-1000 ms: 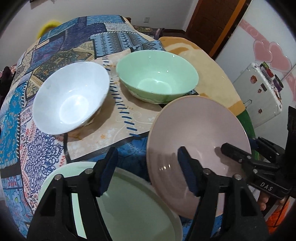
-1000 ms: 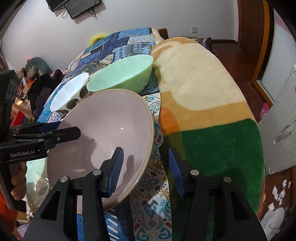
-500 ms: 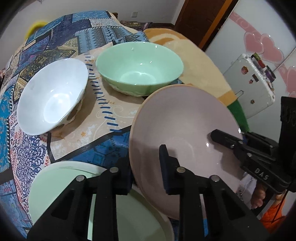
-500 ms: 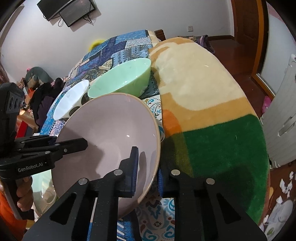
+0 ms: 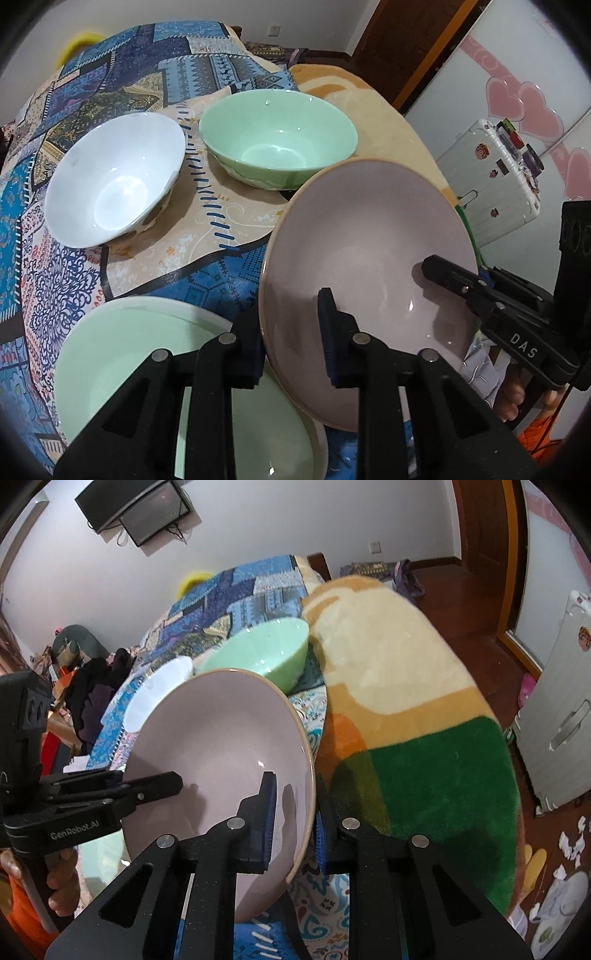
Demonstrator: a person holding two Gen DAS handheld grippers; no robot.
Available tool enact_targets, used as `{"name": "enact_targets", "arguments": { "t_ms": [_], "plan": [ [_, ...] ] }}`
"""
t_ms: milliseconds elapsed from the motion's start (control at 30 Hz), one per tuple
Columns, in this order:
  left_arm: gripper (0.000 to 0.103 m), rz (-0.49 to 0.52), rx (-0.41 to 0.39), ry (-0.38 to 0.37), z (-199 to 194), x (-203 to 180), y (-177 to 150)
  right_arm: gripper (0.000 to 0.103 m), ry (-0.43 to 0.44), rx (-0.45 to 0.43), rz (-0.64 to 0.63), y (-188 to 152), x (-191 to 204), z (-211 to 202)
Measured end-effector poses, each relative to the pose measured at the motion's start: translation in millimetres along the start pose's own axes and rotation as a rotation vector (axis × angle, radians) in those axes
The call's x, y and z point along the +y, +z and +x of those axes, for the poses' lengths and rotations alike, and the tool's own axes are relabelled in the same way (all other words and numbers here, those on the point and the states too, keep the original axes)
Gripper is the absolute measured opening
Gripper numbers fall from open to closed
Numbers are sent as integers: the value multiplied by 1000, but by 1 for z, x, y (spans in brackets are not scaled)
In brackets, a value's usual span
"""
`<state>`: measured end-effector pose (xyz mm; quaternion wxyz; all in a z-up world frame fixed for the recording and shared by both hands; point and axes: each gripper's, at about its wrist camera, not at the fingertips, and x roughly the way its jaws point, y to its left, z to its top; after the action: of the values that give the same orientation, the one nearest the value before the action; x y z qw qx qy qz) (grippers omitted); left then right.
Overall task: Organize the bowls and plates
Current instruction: 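Lift the pale pink plate off the bed with both grippers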
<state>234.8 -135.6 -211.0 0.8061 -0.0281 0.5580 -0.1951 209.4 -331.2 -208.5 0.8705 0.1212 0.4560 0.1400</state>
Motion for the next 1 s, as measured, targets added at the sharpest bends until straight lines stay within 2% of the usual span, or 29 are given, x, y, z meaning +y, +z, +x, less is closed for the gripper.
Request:
{"name": "enact_targets", "arguments": {
  "t_ms": [267,433,633,1000],
  "plan": [
    [25,7,-47,-17,-24,-6,-4,17,-19,-19,-6,0,6,-7],
    [25,12,-38,-18,-24,-11,-7,17,-34,-12,6,-5,6,-10],
    [25,3,-51,-33,-33,-12,-12,17,-42,-49,-27,-3,17,-24],
    [25,-46,-122,-11,-76,9,-28,17,17,-84,-103,1,62,-29]
  ]
}}
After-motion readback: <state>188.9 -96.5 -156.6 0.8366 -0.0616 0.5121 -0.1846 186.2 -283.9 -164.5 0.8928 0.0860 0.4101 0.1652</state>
